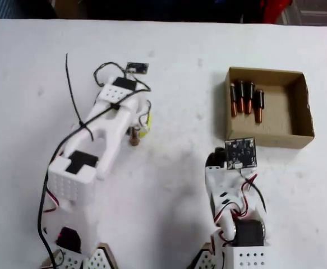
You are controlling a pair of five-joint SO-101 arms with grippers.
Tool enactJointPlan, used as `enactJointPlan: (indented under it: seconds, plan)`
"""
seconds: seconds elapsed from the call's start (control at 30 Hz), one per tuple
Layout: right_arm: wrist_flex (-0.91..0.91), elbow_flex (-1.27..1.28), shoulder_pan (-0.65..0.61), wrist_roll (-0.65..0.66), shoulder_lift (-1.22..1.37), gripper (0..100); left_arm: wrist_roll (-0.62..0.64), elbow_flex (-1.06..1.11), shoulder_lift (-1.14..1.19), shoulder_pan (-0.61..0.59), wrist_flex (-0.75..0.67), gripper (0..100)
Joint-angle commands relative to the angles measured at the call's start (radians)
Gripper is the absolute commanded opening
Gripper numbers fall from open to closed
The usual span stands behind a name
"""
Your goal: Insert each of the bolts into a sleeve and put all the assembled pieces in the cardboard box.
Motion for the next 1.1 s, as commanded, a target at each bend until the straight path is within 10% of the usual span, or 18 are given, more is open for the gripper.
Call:
enactJointPlan:
  seconds: [0.0, 0.8, 1.07]
  plan:
    - [-0.019, -0.006, -0.001, -0.005, -0.010, 1.6, 0.014, -0.044, 0.001, 0.008, 0.002, 14]
    - [-0.019, -0.006, -0.001, -0.005, -0.010, 1.6, 0.011, -0.043, 0.036, -0.027, 0.012, 2]
    - [-0.019, -0.006, -0.001, -0.005, -0.010, 1.6, -0.035, -0.221, 0.036, -0.122, 0.270, 2]
